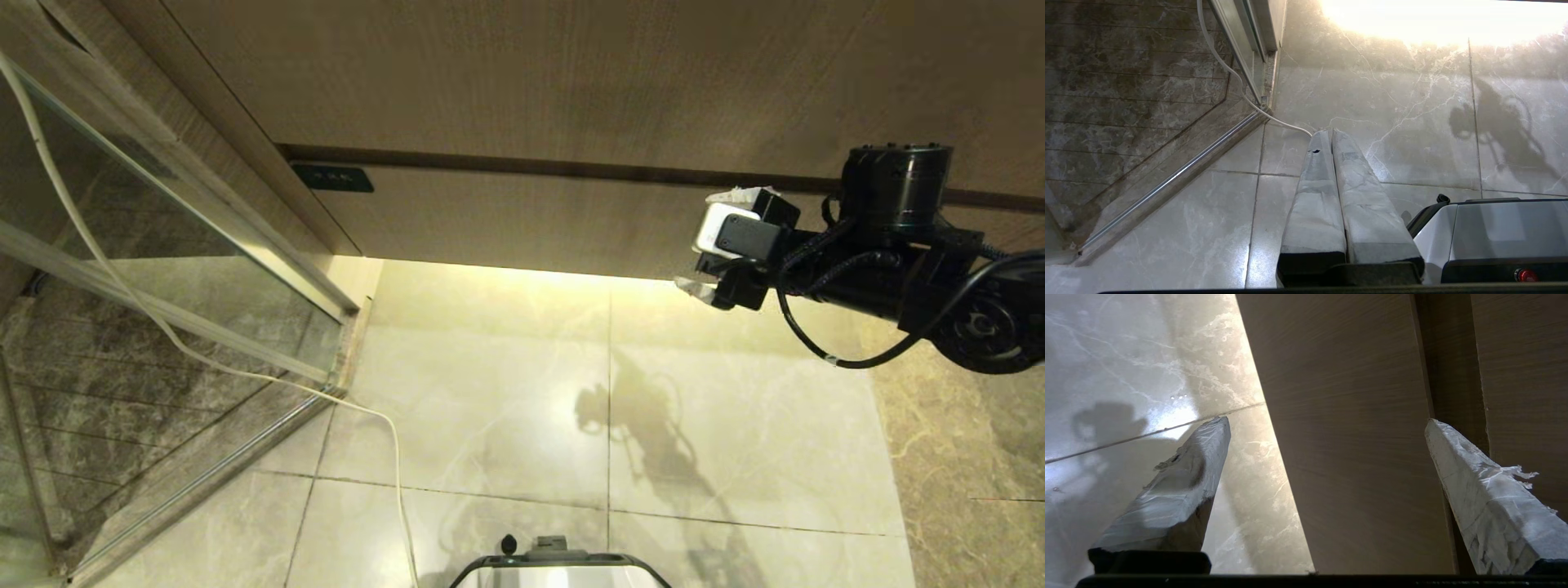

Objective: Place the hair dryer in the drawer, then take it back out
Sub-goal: Pull open the drawer

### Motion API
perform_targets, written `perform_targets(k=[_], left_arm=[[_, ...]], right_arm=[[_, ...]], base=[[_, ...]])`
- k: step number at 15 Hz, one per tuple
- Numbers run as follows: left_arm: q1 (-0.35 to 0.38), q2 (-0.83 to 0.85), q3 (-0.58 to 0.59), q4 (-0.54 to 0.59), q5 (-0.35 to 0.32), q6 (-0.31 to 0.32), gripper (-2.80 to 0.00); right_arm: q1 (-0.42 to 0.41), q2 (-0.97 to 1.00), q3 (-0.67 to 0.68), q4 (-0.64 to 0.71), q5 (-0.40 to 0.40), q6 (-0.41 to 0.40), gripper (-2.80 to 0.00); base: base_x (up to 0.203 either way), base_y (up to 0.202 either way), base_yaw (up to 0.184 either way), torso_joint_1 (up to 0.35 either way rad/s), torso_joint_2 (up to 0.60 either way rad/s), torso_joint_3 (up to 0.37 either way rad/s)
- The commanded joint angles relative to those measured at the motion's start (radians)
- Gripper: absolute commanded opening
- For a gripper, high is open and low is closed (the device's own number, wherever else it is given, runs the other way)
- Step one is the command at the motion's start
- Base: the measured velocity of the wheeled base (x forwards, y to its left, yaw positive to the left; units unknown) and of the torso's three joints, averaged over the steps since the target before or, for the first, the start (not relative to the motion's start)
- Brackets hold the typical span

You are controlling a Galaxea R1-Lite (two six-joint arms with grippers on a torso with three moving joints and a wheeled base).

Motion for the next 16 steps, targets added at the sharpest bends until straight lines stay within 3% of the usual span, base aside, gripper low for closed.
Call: perform_targets(k=[1, 16], left_arm=[[0.0, 0.0, 0.002, 0.0, 0.0, 0.0, -2.8], [0.0, 0.0, 0.001, 0.0, 0.0, 0.0, -2.8]], right_arm=[[-0.01, 0.057, -0.054, -0.006, 0.001, -0.007, 0.0], [-0.051, 0.197, -0.178, -0.104, 0.037, -0.021, 0.0]], base=[[0.0, 0.0, 0.0, 0.0, 0.0, 0.0], [0.0, 0.0, 0.0, 0.0, 0.0, 0.0]])
